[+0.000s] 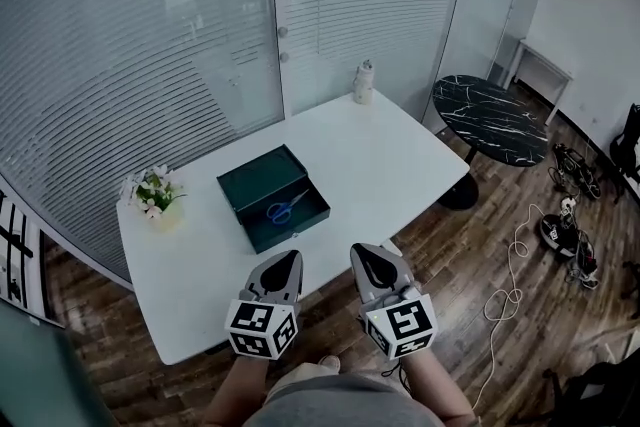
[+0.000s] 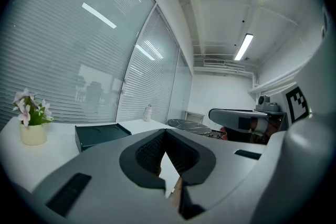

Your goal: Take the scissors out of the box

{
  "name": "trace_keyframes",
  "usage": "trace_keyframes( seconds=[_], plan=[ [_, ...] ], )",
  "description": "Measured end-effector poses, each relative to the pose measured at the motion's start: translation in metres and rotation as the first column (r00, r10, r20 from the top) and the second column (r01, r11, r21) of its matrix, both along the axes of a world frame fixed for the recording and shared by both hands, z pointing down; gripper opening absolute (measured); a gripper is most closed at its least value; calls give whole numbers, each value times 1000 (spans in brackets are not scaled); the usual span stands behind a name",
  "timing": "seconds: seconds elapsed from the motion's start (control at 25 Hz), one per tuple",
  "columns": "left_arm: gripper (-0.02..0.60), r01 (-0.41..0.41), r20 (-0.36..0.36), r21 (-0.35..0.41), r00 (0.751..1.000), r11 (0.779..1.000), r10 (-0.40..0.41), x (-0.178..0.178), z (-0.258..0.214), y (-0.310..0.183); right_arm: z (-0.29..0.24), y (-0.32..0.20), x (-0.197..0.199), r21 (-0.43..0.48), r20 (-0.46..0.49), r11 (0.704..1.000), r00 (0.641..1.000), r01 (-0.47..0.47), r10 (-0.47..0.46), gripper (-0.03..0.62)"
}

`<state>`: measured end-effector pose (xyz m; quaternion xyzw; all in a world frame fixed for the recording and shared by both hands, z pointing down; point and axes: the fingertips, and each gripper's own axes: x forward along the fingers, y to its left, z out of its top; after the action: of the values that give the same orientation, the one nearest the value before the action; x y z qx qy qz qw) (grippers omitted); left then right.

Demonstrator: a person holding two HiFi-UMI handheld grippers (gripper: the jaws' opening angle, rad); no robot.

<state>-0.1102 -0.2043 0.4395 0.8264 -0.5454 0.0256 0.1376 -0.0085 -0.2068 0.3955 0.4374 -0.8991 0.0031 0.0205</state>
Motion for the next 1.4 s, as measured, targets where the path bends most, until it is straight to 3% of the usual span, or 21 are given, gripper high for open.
trace_keyframes(
  seconds=[0.4, 0.76, 1.12, 1.32, 1.4],
  plan=[
    [4, 145, -15, -43, 989, 989, -146, -34, 18, -46, 11, -64, -35, -13, -36, 988, 987, 157, -157, 11],
    [3, 317, -8, -17, 948, 948, -317, -59, 13, -111, 18, -138, -71, -32, -63, 931, 929, 363, -364, 11],
    [3, 479, -15, -40, 877, 877, -480, -82, 15, -140, 25, -185, -117, -57, -117, 816, 808, 575, -577, 11],
    [5, 562, -4, -59, 826, 825, -563, -98, 23, -135, 38, -194, -146, -77, -189, 732, 711, 676, -677, 11],
    [3, 595, -5, -65, 802, 801, -597, -104, 25, -130, 49, -194, -156, -94, -233, 688, 656, 720, -718, 11]
  ],
)
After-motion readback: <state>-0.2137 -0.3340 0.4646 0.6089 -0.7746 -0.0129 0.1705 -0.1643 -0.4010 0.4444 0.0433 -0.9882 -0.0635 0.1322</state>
